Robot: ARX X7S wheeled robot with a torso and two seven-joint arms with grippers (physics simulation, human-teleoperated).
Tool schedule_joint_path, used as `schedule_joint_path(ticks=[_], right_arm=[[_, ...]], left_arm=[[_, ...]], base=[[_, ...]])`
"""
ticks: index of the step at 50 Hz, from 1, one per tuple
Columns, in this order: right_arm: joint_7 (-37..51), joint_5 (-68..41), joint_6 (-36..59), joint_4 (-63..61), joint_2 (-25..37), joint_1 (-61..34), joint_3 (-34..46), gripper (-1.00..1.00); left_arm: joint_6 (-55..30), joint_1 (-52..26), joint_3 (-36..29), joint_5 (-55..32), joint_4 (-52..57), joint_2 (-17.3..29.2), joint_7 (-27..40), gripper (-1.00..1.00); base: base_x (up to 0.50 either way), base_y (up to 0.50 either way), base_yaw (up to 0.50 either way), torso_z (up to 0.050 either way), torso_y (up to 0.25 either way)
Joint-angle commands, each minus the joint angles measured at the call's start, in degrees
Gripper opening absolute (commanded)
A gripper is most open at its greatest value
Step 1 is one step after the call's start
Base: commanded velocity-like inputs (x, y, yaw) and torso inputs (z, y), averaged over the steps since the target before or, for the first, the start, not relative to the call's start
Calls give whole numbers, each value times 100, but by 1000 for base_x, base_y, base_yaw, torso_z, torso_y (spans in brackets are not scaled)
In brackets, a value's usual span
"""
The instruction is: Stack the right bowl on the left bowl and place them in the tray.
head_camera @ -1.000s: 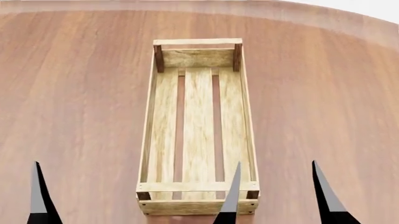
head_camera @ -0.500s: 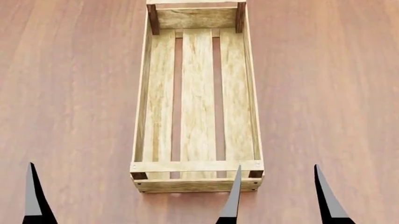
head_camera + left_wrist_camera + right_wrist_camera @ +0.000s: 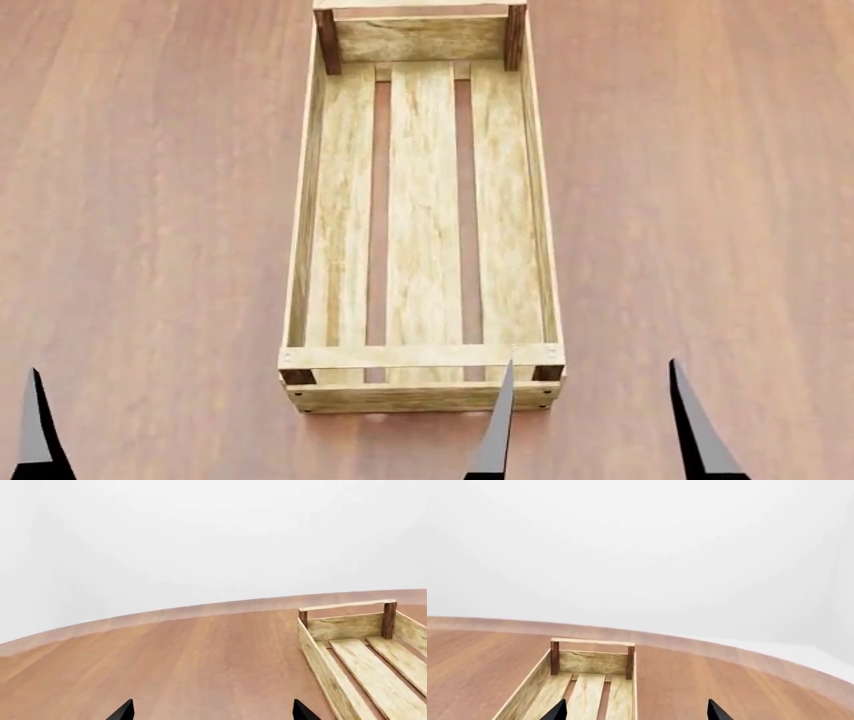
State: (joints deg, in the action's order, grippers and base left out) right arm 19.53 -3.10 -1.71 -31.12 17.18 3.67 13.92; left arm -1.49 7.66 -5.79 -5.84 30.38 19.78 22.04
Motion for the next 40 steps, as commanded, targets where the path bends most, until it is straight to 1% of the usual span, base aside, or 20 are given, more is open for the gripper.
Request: schedule_joint_path(ticks=[1,2,5,7,11,17,23,28,31,40], right_arm=[[26,-12,-38,129,0,-14,41,100],[31,-23,-35,141,-1,-15,36,100],[47,-7,-32,147,7,-16,39,100],[58,3,-54,165,11,-12,44,100],[74,0,-95,182,13,17,57,100],[107,-20,-188,240,20,76,54,100],[116,-25,-242,304,32,110,73,100],[126,-27,-241,332,34,99,86,100],[138,-7,-233,348,33,86,100,100],[178,-46,-309,427,50,126,69,100]], left_arm=[[-573,-7,335,-697,-146,165,-139,100],[-617,-26,341,-806,-186,174,-194,100],[-629,-43,299,-735,-242,215,-210,100],[-722,-67,339,-912,-228,236,-266,100],[-881,-109,295,-916,-200,317,-298,100],[-1239,-228,374,-1666,-353,305,-572,100],[-1290,-314,353,-1755,-639,261,-618,100],[-1421,-347,390,-1913,-710,252,-615,100],[-1804,-395,463,-2269,-670,276,-576,100],[-2446,-500,668,-2758,-387,425,-343,100]], base=[[0,0,0,0,0],[0,0,0,0,0],[0,0,0,0,0],[0,0,0,0,0],[0,0,0,0,0],[0,0,0,0,0],[0,0,0,0,0],[0,0,0,0,0],[0,0,0,0,0],[0,0,0,0,0]])
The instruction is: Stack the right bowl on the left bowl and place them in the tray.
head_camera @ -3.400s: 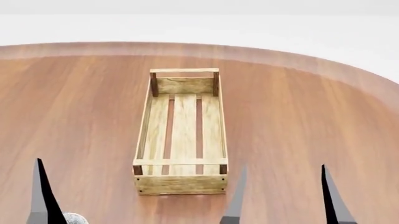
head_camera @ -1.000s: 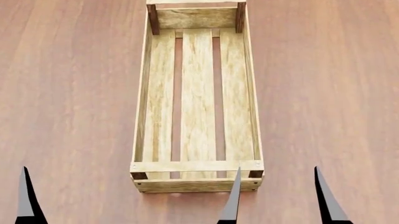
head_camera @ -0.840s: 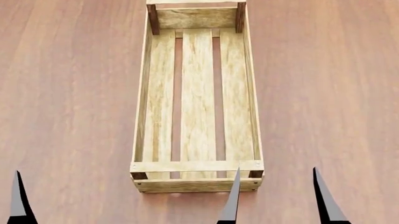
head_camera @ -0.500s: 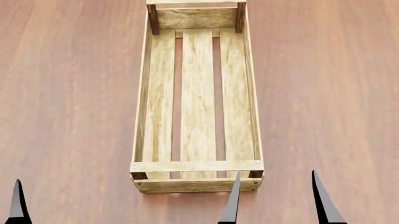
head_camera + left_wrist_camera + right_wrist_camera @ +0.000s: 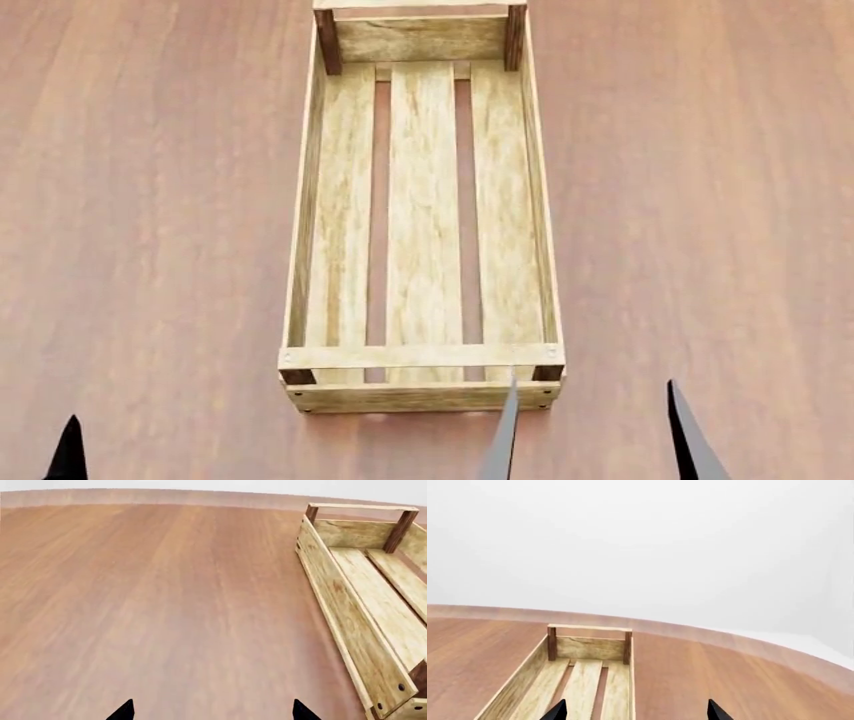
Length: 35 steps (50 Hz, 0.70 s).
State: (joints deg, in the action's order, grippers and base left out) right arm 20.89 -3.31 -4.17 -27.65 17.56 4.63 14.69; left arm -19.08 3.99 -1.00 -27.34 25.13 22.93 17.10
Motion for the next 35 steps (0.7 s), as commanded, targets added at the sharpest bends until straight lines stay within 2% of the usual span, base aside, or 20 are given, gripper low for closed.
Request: schedule_joint_path(ticks=[1,16,26,35], right_arm=[[42,-33,-79,92,13,34,-8,100],[71,-92,-98,96,70,51,-43,100],[86,-108,-124,181,89,47,-36,100],[101,-104,-147,247,102,73,-12,100]], left_arm=[[-743,-147,203,-661,154,116,165,100],[-1651,-358,273,-1400,240,211,423,100],[-2156,-370,575,-1965,497,288,785,100],[-2742,-345,1021,-2898,835,304,1319,100]], base=[[0,0,0,0,0],[0,0,0,0,0],[0,0,0,0,0],[0,0,0,0,0]])
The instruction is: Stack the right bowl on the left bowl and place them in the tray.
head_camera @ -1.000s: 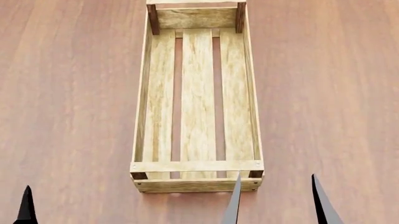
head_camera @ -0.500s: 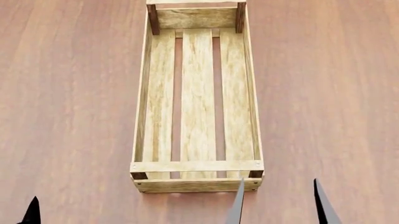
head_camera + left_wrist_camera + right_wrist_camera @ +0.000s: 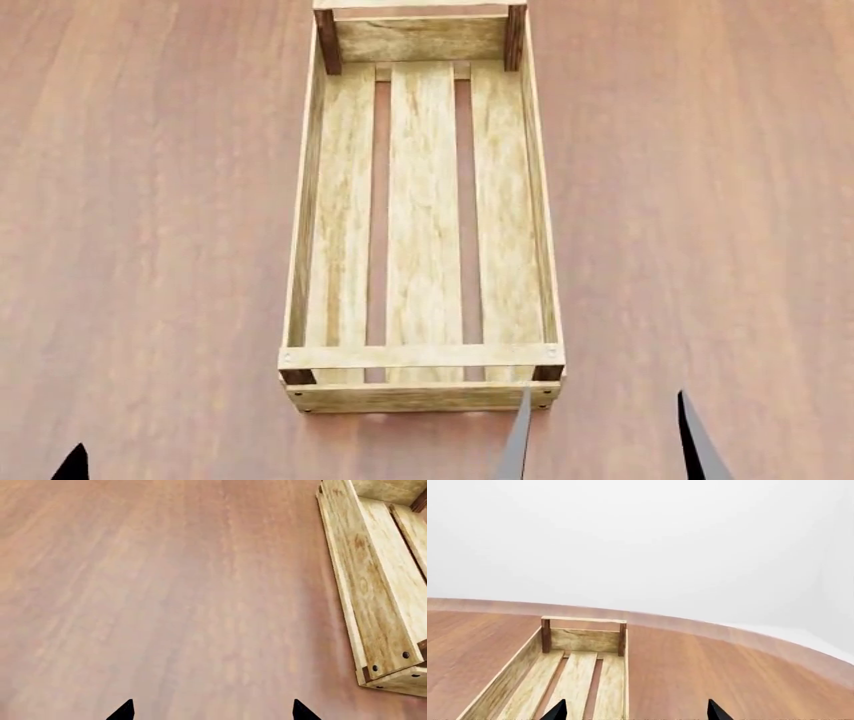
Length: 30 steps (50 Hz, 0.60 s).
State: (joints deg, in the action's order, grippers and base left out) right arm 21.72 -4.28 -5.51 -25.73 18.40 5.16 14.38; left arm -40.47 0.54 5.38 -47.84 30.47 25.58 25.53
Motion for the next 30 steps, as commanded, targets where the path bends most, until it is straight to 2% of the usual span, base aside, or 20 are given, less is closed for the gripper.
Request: schedule_joint_path(ticks=[1,19,30], right_arm=[[21,-8,-13,54,19,20,21,100],[56,27,56,42,45,-19,72,100],[75,26,32,165,44,-60,92,100]], left_arm=[[-605,-2,385,-854,303,41,480,100],[-1011,111,508,-1448,271,5,921,100],[-985,232,531,-1399,348,12,1059,100]], base=[[0,0,0,0,0],[0,0,0,0,0],[0,0,0,0,0]])
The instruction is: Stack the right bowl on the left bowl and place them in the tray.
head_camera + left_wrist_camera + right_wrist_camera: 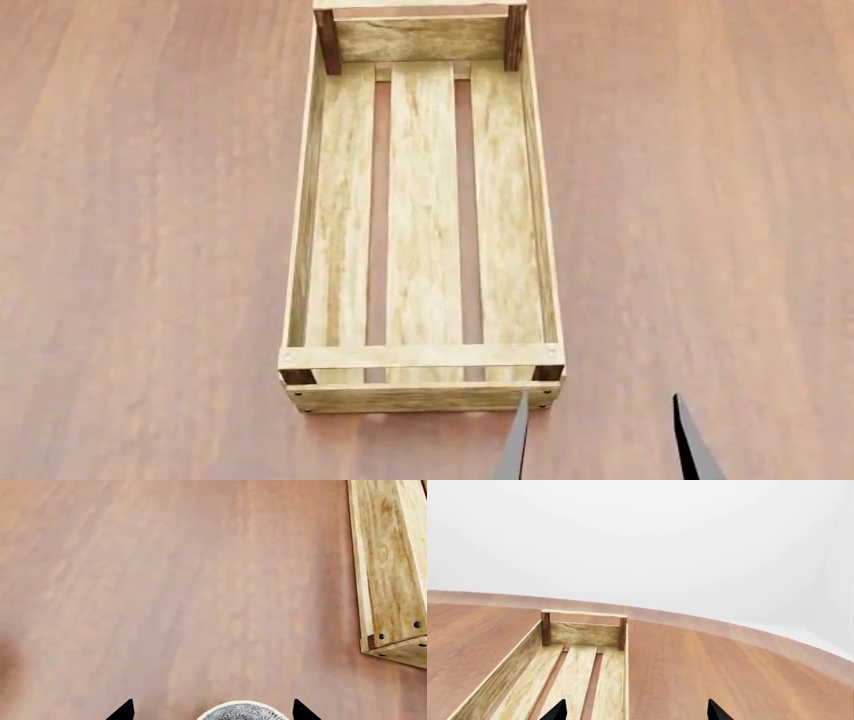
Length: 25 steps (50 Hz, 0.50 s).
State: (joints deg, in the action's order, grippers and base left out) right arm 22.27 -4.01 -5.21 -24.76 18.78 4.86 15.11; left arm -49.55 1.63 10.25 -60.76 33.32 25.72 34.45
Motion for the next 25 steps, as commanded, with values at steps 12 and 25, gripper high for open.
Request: schedule_joint_path(ticks=[12,25], right_arm=[[48,20,-25,81,19,7,56,100],[71,45,-40,121,29,24,106,100]], left_arm=[[-62,427,134,-230,306,14,260,100],[-19,592,370,-465,486,48,400,100]], base=[[0,0,0,0,0],[0,0,0,0,0]])
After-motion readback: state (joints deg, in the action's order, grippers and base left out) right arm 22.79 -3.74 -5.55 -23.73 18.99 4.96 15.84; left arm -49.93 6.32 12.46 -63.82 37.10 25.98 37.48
